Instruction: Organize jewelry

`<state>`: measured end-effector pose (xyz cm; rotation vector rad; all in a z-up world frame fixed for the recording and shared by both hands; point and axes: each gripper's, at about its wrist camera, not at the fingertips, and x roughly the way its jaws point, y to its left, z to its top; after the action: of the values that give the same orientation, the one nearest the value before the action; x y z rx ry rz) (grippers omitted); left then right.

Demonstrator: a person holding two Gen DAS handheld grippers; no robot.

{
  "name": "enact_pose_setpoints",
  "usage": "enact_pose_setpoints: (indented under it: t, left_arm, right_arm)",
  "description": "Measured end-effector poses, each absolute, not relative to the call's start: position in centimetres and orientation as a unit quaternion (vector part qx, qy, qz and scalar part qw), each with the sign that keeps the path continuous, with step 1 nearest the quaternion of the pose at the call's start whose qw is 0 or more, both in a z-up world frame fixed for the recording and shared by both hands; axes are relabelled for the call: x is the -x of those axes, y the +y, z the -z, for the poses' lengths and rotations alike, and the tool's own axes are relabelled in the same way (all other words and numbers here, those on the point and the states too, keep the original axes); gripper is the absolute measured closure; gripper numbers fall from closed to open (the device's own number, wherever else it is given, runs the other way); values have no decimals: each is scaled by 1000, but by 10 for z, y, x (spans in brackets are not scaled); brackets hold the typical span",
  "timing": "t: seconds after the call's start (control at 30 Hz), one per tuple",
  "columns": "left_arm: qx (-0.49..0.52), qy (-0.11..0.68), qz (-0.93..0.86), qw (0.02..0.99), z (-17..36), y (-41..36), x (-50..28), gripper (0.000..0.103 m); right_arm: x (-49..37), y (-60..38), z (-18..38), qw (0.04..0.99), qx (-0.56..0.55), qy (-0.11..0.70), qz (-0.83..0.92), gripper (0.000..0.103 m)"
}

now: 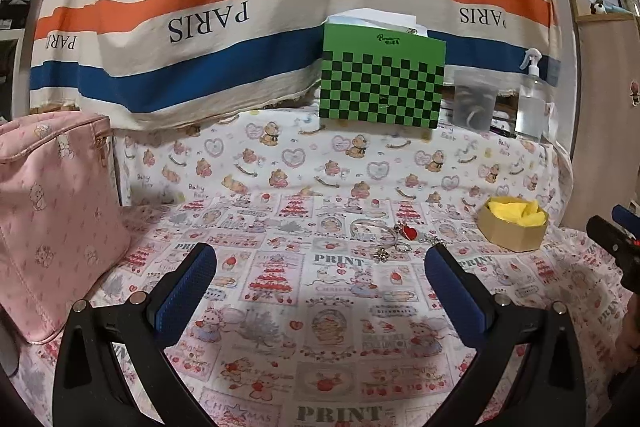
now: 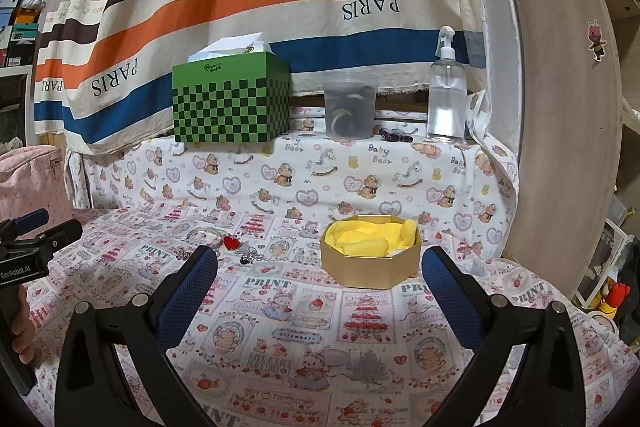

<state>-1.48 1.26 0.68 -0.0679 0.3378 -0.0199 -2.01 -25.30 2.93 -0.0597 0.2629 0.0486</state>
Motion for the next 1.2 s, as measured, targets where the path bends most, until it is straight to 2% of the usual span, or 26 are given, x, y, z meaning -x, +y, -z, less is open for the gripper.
enact_pose_setpoints:
  t: [0.37, 1.2]
  left_arm:
    - [2, 156, -11, 988, -8, 1, 20, 0]
    - [-2, 157, -32, 987, -7, 5, 20, 0]
  right_arm:
    - [17, -257, -26, 990, 30, 133, -26, 0]
    - [19, -249, -27, 990, 32, 136, -32, 0]
